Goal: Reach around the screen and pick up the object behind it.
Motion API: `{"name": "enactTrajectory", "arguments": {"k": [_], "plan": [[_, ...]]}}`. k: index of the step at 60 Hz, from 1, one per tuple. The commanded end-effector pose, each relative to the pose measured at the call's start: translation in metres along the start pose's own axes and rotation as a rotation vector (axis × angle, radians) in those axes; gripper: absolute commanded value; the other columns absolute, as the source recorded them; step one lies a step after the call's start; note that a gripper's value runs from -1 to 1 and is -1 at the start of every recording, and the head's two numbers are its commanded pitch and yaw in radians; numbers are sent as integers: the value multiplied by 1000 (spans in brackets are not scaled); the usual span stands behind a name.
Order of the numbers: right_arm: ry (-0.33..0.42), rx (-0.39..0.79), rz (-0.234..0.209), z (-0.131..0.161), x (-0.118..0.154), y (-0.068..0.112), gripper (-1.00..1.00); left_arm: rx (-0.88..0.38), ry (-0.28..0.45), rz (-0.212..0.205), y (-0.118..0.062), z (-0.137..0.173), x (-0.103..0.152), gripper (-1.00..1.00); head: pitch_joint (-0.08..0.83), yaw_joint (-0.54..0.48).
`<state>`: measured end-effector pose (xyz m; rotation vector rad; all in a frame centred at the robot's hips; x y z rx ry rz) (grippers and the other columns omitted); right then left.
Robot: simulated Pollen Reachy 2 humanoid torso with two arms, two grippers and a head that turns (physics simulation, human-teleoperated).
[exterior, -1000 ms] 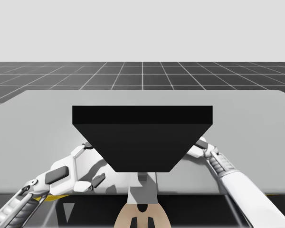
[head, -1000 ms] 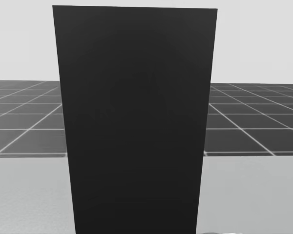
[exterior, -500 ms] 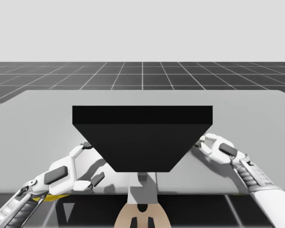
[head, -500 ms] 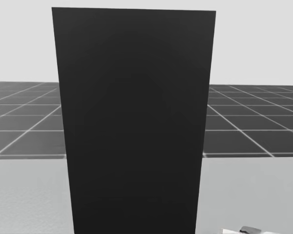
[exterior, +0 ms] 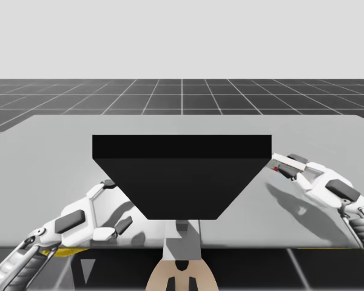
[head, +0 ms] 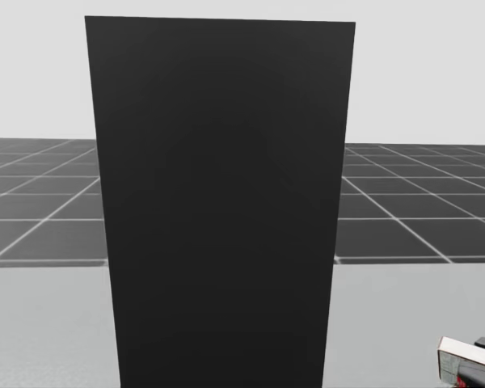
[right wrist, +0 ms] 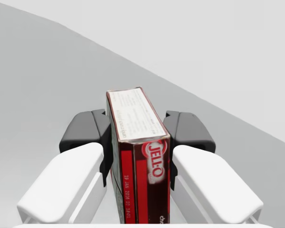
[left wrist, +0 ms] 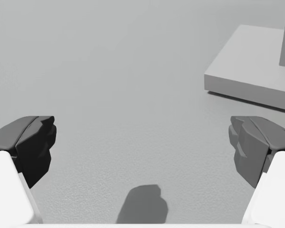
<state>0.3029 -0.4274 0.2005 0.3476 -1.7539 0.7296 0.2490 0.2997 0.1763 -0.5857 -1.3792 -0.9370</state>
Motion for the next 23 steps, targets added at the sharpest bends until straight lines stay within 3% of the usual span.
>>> {"name": "enactTrajectory", "arguments": {"k": [1, 14, 23], "plan": [[-81, -72, 73, -2, 31, -16, 1000, 8, -1, 1, 1, 1, 0, -1000, 113, -47], [-209, -155, 198, -2, 96, -28, 1000, 15, -3, 1, 3, 2, 0, -1000, 114, -46], [-318, -224, 261, -5, 137, -31, 1000, 20, -7, 1, 3, 2, 1, -1000, 113, -47]]}}
